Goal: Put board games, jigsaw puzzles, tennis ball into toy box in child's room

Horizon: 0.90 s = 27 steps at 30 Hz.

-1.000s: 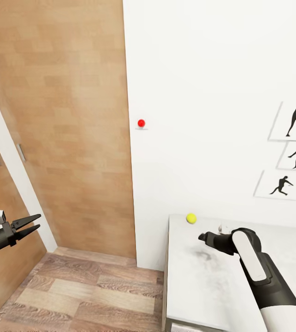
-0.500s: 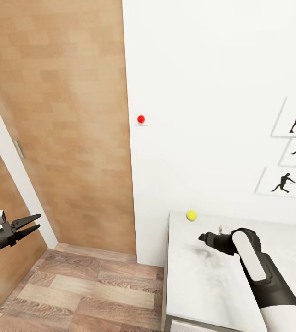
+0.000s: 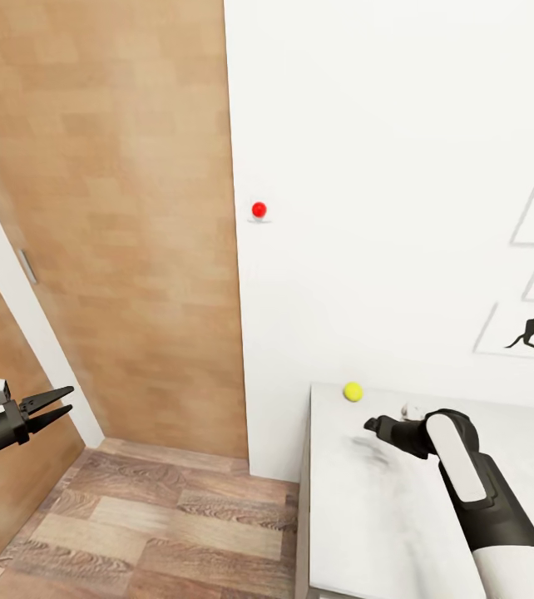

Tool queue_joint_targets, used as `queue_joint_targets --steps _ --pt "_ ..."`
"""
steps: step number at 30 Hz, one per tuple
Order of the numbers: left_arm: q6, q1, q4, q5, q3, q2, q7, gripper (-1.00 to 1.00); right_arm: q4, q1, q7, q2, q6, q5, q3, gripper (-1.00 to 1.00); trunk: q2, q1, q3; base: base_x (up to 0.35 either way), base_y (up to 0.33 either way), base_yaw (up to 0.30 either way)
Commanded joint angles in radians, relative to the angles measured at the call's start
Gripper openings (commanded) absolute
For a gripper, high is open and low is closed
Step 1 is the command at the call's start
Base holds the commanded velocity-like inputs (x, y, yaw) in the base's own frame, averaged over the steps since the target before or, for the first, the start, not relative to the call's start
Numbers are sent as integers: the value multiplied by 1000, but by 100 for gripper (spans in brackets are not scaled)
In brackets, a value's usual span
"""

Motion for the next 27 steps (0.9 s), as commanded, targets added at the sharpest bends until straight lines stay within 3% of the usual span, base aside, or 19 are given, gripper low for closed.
queue_joint_targets --steps 1,21,27 --pt "4 -1 0 -3 1 0 -5 100 -1 -1 -10 0 2 -11 -2 100 -2 1 -3 36 12 0" --pt "4 -1 0 -3 2 0 -4 100 -1 -1 -12 3 -1 -7 -8 100 -2 1 -6 4 1 0" --pt "4 -1 0 -3 2 0 -5 100 -1 -1 -14 0 -1 -9 -8 100 -2 1 -8 0 14 -116"
